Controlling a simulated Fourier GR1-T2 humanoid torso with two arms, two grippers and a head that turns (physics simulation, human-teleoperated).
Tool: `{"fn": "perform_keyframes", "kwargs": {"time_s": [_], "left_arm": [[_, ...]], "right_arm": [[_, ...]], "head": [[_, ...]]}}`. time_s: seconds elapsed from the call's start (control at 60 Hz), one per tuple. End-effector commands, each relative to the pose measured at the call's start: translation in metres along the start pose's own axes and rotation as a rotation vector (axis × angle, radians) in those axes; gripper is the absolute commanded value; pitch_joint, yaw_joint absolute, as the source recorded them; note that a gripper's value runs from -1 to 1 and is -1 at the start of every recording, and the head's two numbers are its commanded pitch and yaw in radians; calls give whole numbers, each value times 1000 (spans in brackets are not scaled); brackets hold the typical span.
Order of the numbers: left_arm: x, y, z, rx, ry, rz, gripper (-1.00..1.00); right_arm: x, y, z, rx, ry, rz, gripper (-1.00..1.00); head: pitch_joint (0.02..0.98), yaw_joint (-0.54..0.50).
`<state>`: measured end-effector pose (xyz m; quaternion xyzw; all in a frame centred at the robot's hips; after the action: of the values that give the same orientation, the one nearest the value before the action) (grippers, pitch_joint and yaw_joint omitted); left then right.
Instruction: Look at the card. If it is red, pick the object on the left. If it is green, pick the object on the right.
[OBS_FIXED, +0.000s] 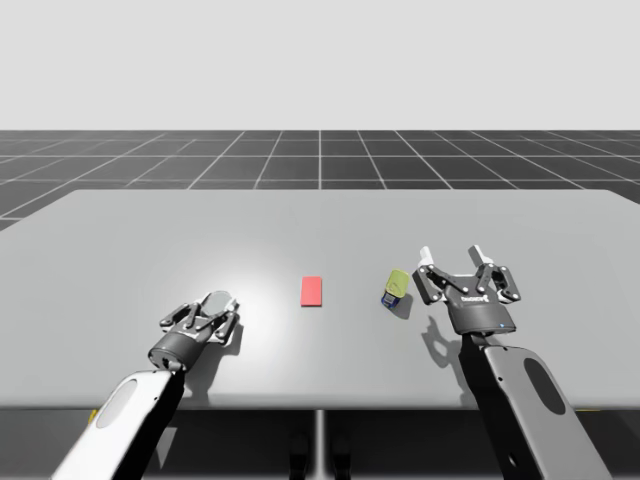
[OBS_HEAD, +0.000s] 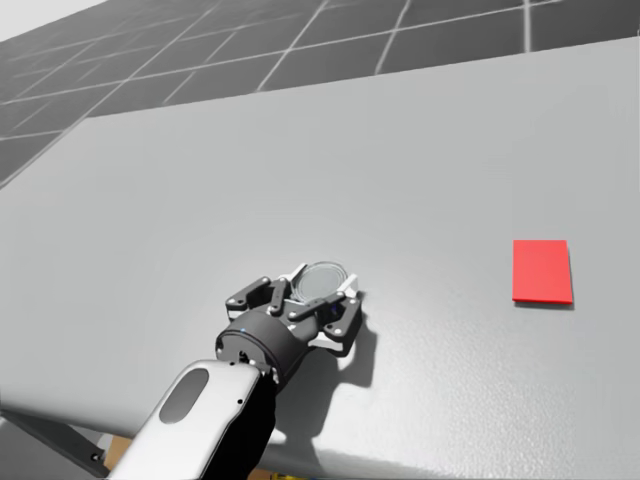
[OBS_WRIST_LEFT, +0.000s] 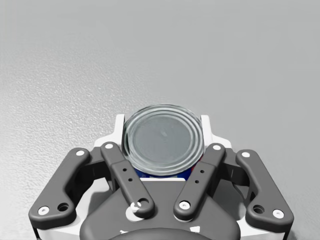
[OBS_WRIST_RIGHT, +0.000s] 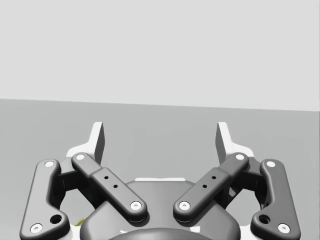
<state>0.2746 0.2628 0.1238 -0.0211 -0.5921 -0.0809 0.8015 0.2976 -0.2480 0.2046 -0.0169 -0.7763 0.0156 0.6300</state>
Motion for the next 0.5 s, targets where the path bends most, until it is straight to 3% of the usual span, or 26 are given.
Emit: {"fn": "perform_keyframes", "kwargs": {"time_s": [0.017,0.317,0.5], "left_arm": [[-12,-5,3,-93,38,-28,1000],[-15,-8,4,-99,47,-50,1000],[-12,-10,5,-103,47,-63,1000]], "right_arm": [[0,0,0,-1,-1,0,-1000],[-1,0,1,0,-1,4,-1000],[-1,-1,1,-4,-3,7,-1000]], "head": [[711,420],[461,441],[418,447]]}}
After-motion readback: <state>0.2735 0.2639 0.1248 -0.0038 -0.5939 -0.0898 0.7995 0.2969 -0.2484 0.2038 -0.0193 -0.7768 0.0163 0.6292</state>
